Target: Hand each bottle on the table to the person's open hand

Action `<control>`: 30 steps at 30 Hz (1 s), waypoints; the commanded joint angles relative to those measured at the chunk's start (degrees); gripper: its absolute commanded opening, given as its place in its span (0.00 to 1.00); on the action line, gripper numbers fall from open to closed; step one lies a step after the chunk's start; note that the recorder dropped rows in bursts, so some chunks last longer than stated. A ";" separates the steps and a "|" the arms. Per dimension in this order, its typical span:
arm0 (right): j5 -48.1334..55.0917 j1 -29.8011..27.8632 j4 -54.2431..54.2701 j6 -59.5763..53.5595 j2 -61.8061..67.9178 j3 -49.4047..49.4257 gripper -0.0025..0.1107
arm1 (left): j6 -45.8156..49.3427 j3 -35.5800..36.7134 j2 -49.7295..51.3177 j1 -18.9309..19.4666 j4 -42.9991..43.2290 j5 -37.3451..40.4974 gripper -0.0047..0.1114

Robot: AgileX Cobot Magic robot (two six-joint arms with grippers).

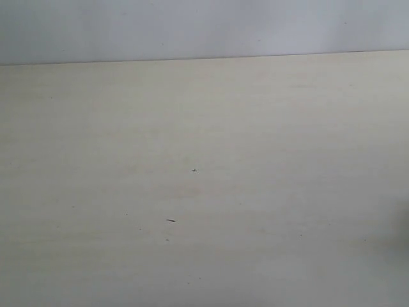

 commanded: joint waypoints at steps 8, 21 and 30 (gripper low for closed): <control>-0.28 0.16 0.19 -0.11 -0.39 0.25 0.02 | 2.72 7.37 -21.36 4.37 1.21 2.73 0.04; -0.28 0.16 0.19 -0.11 -0.39 0.25 0.02 | -30.16 15.75 -21.79 4.42 45.06 11.15 0.04; -0.28 0.16 0.19 -0.11 -0.39 0.25 0.02 | -32.54 21.16 -23.50 4.42 47.38 12.05 0.04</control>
